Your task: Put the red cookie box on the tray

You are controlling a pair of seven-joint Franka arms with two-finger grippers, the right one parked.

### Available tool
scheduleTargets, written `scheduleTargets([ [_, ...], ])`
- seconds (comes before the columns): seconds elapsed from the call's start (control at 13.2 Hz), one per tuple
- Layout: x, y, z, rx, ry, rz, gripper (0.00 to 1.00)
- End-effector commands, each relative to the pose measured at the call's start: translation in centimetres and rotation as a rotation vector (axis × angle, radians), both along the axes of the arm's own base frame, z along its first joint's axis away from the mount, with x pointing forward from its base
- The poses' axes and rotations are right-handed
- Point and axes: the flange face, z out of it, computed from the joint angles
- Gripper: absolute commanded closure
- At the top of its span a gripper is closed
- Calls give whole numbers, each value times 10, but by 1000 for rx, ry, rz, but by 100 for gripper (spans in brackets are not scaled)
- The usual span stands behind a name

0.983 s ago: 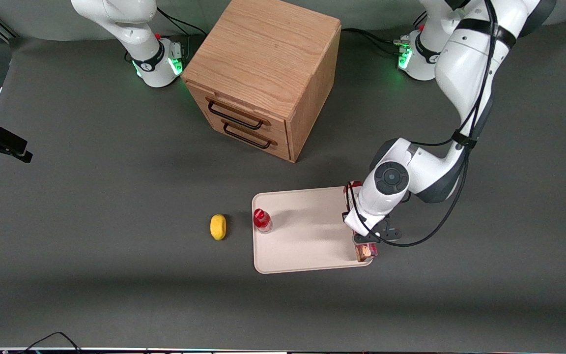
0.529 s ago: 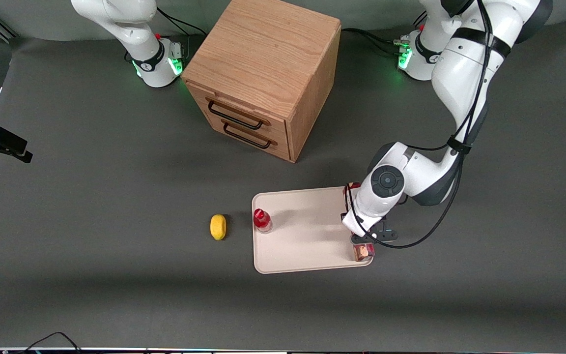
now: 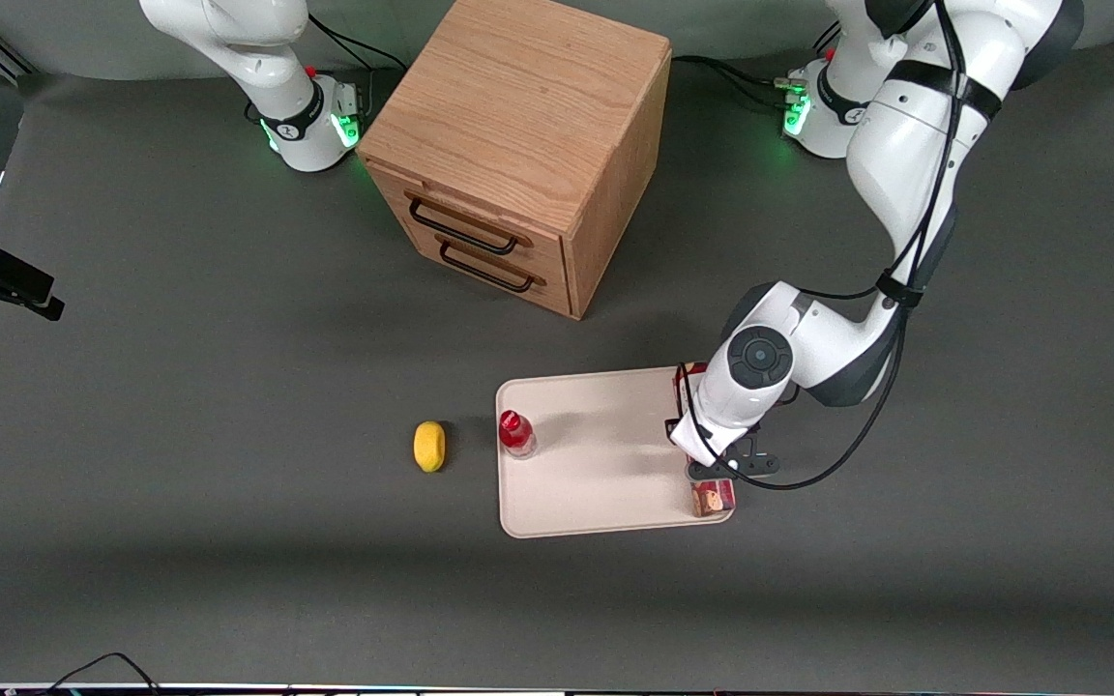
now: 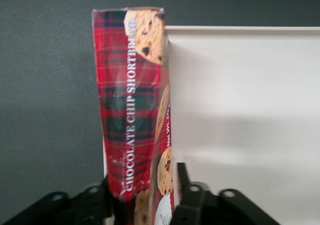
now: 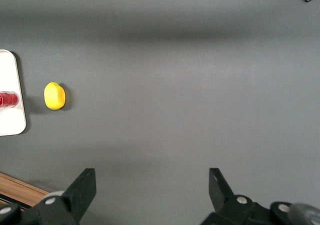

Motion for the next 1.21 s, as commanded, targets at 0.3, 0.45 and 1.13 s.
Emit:
scheduleTargets([
  [0.3,3,8,68,61,-18,-38,0],
  [0.45,-4,16,122,111,-22,-37,0],
  [1.13,-33,191,328,133,119,-119,0],
])
